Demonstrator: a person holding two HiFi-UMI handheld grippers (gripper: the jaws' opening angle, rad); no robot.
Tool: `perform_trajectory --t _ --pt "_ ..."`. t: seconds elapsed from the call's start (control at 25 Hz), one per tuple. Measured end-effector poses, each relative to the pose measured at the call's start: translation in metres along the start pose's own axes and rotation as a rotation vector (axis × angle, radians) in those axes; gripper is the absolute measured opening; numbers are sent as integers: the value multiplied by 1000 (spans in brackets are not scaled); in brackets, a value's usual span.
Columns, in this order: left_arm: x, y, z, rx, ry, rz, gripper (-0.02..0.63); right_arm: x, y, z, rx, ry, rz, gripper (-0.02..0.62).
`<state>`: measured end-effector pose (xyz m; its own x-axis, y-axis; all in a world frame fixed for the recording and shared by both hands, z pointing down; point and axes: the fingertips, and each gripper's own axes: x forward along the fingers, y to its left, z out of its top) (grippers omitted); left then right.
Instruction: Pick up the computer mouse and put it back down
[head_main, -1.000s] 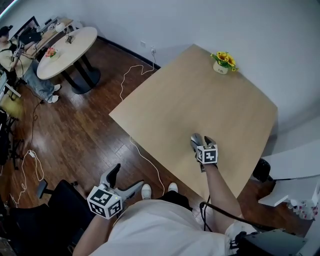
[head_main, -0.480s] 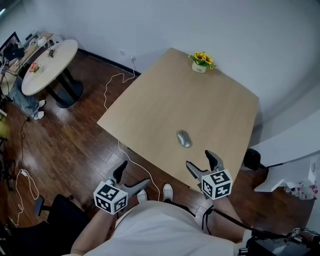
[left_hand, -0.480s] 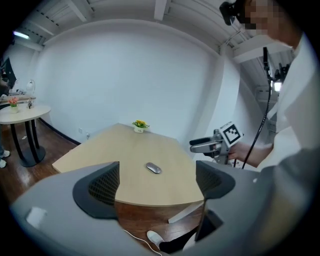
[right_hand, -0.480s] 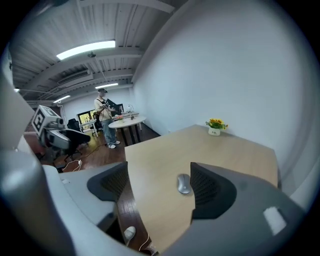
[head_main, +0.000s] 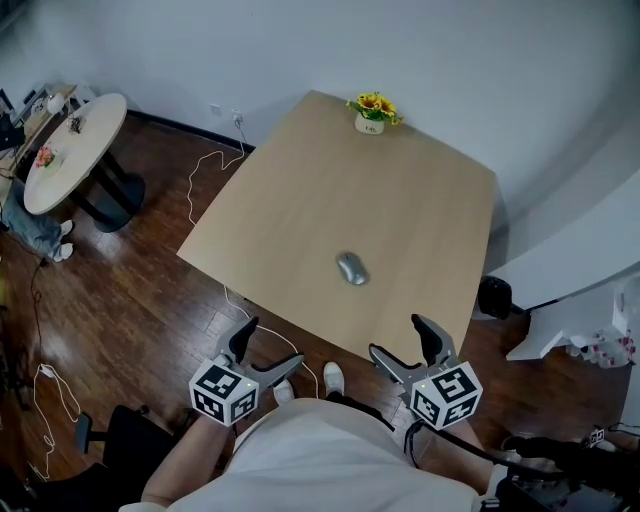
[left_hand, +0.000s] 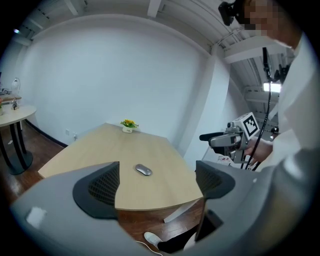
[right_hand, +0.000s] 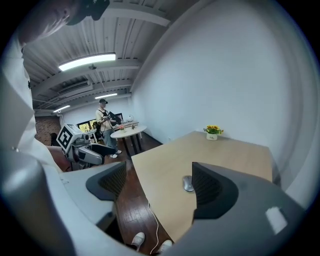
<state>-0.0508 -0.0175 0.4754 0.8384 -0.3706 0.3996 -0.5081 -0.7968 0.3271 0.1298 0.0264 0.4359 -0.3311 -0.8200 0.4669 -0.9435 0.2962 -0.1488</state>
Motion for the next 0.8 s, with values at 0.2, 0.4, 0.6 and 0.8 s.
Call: perform_trajectory --t 0.2,0.4,0.6,0.8 --pt "0 1 5 4 -10 4 453 3 1 7 -10 -16 6 417" --pt "-2 6 5 6 -11 19 453 11 4 7 -10 -12 25 417" --pt "-4 12 2 -10 -6 41 453 21 5 11 -20 -4 51 416" --pt "-4 15 0 -3 -2 48 453 27 8 6 -14 3 65 413"
